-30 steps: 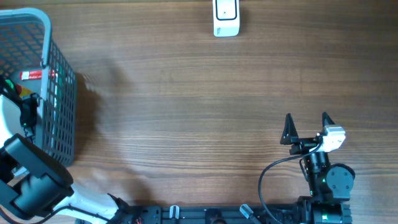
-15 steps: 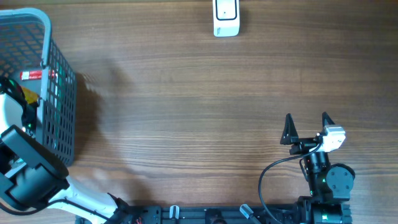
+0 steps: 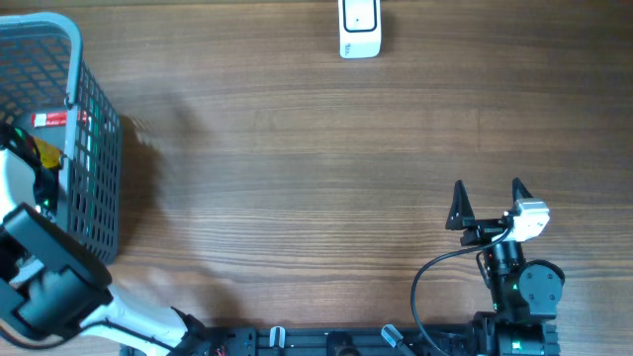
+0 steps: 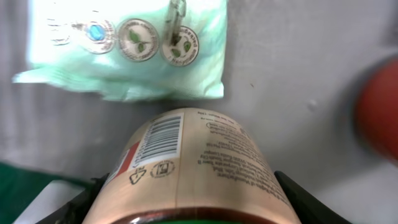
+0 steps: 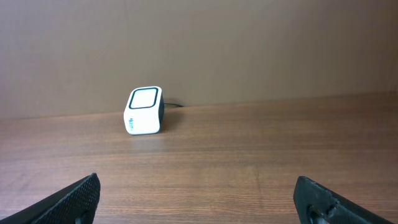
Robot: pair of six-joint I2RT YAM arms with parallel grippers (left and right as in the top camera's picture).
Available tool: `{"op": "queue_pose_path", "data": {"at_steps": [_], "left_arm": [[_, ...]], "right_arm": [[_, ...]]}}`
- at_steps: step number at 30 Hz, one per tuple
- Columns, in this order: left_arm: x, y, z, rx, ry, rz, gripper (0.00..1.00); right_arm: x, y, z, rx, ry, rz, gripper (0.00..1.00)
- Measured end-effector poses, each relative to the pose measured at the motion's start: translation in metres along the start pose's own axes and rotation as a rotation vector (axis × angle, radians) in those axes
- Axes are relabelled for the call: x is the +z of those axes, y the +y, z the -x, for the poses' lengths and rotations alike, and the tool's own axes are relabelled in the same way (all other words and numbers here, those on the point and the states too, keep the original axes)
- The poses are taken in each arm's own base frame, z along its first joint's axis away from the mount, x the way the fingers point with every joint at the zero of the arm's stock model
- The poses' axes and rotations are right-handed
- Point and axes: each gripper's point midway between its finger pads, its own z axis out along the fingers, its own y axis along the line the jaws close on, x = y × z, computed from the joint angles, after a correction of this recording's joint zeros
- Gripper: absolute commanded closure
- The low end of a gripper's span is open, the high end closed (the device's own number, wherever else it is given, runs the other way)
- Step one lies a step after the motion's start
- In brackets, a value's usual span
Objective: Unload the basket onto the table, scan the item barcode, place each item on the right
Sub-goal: 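Reach left gripper into basket and grasp the green-lidded jar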
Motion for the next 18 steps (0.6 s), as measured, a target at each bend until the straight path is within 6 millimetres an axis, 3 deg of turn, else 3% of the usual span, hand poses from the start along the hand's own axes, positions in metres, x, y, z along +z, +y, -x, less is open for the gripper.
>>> {"op": "queue_pose_path", "data": {"at_steps": [4,11,16,18], "left_arm": [[-0.047,-0.005,0.006,-0.004,-0.04,-0.092,0.44],[-0.171,-0.009,0.018,-0.027,-0.169,-0.403,0.49],[-0.262,0.003,0.007,-0.024,-0.217,-0.706,0.49],[-0.29,0.009,-0.001,-0.01,-0.217,-0.805,0.48]], "right_arm": [[0.0,0.0,0.0,0.0,0.0,0.0,0.0],[0.0,0.0,0.0,0.0,0.0,0.0,0.0],[0.0,0.0,0.0,0.0,0.0,0.0,0.0],[0.0,0.0,0.0,0.0,0.0,0.0,0.0]]}}
